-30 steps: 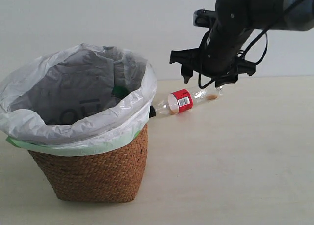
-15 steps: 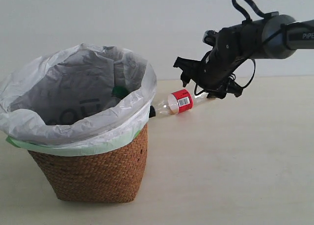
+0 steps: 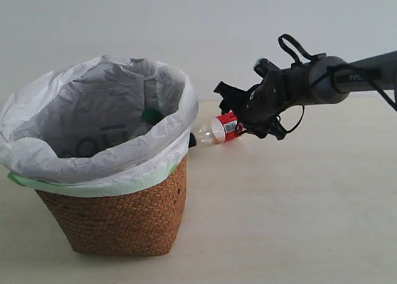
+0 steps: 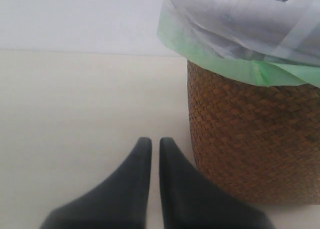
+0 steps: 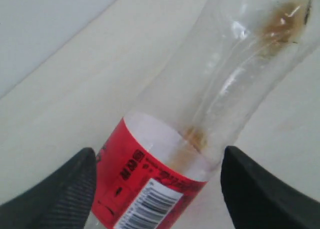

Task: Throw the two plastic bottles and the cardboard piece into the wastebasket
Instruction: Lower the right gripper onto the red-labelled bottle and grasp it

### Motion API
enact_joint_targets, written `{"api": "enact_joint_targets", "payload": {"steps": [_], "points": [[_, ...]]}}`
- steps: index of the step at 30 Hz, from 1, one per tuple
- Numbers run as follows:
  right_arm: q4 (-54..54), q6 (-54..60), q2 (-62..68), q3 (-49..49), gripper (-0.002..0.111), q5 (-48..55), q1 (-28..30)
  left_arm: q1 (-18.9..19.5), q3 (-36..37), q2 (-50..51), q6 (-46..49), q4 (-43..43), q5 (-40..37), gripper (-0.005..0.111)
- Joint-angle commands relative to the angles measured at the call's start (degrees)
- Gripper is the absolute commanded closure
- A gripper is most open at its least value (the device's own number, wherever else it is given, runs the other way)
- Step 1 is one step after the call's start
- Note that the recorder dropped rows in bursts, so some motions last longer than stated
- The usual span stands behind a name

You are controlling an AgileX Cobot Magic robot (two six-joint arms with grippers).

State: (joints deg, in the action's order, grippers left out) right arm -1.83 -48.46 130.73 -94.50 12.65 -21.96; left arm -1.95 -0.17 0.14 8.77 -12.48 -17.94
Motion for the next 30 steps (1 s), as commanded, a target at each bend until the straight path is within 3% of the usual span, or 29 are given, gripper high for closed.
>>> {"api": "enact_joint_targets", "payload": {"steps": [1, 4, 9, 18, 30], "points": [[0.06, 1.02, 2.36, -2.28, 0.045, -0.65, -0.48, 0.19, 0.17, -0.14, -0.5, 0.11, 0.05, 0.101], [0.06, 4.98, 2.7, -3.55, 0.045, 1.67, -0.87, 0.19, 0.17, -0.14, -0.5, 0.11, 0.05, 0.101], [0.17, 16.81, 2.7, -6.21, 0.049, 13.96, -0.87, 0.19, 0.17, -0.14, -0.5, 0.11, 0.05, 0.101], [0.17, 24.1, 2.6, -6.77, 0.049, 29.12, -0.87, 0.19, 0.17, -0.14, -0.5, 0.11, 0.05, 0.101], [1.31, 27.56, 2.24, -6.77, 0.049, 31.95, -0.87, 0.19, 0.17, -0.14, -0.5, 0.11, 0.05, 0.101]]}}
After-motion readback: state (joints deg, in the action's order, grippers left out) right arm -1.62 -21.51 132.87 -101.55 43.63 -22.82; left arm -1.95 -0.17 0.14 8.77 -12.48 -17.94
